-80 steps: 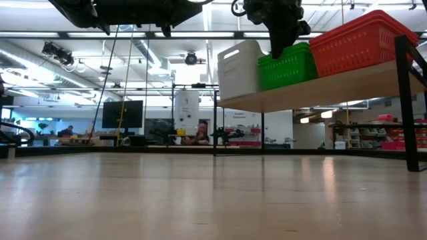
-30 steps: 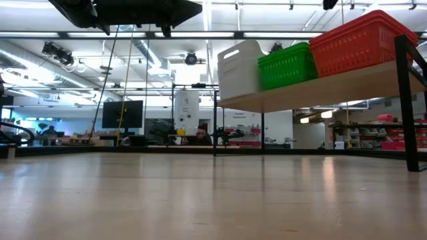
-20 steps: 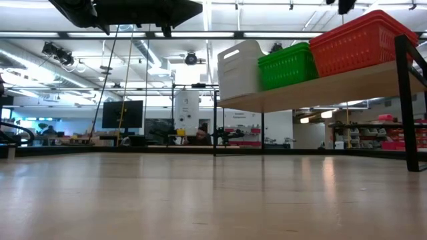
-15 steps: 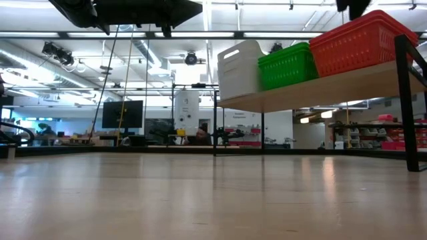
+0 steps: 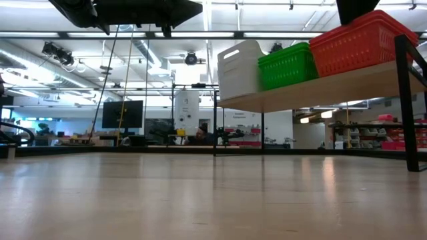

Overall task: Stack baskets on shelf by color
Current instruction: Adjust the stack of orange bins

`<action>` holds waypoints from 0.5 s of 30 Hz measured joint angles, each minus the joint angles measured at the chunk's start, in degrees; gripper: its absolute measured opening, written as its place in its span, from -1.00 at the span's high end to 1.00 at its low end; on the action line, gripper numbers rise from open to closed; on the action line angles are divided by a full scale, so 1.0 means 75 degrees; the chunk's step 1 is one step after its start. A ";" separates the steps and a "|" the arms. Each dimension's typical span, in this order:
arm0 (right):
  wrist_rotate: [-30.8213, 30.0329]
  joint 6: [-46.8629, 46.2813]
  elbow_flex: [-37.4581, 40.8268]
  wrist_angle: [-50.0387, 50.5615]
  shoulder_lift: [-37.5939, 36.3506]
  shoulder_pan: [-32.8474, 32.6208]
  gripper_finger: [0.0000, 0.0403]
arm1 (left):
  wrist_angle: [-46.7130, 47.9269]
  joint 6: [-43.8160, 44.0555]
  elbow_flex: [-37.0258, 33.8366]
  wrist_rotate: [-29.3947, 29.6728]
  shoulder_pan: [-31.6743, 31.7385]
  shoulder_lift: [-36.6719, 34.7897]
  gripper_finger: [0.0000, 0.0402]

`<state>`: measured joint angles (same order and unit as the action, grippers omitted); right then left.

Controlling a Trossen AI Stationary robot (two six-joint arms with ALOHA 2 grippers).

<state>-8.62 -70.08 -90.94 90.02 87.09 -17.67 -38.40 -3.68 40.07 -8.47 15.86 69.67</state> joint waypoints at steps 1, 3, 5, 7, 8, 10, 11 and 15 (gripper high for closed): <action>-0.0010 0.0025 0.0041 -0.0003 0.0000 -0.0003 0.03 | 0.0001 0.0000 0.0000 0.0000 -0.0001 0.0000 0.83; 0.0067 0.0061 0.0165 -0.0008 0.0000 0.0000 0.03 | 0.0001 0.0000 0.0000 0.0000 -0.0003 0.0000 0.84; 0.0179 0.0084 0.0293 -0.0015 0.0003 -0.0004 0.03 | 0.0001 0.0000 -0.0001 0.0000 0.0000 0.0000 0.83; 0.0330 0.0087 0.0373 0.0005 0.0003 -0.0032 0.03 | 0.0001 0.0000 0.0000 0.0000 -0.0003 0.0000 0.82; 0.0361 0.0099 0.0397 0.0002 0.0003 -0.0053 0.03 | 0.0002 0.0000 0.0000 0.0000 -0.0001 0.0000 0.81; 0.0415 0.0149 0.0423 -0.0003 0.0003 -0.0104 0.04 | 0.0001 -0.0003 0.0000 0.0000 -0.0001 0.0000 0.80; 0.0444 0.0160 0.0426 0.0002 0.0003 -0.0137 0.05 | 0.0002 -0.0003 -0.0002 0.0000 -0.0001 0.0000 0.80; 0.0503 0.0170 0.0429 0.0000 0.0003 -0.0288 0.09 | 0.0003 -0.0003 0.0000 0.0000 -0.0002 0.0000 0.83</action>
<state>-4.84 -68.81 -87.72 90.02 87.11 -19.83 -38.38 -3.70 40.07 -8.47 15.84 69.67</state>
